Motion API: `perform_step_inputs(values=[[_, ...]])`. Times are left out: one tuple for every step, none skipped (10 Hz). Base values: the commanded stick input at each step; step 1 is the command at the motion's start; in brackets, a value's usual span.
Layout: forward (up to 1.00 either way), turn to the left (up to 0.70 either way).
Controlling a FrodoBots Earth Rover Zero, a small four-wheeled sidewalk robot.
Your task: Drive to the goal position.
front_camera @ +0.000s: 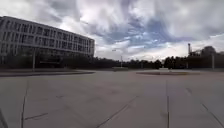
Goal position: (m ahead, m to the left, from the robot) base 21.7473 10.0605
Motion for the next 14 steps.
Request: perform_step_inputs(values=[[1.00, 0.03], [1.00, 0.00], [1.00, 0.00], [1.00, -0.03], [1.00, -0.18], [1.00, -0.36], [1.00, -0.16], [1.00, 0.00], [1.00, 0.00], [1.00, 0.00], [1.00, 0.00], [1.00, 0.00], [1.00, 0.06], [1.00, -0.37]])
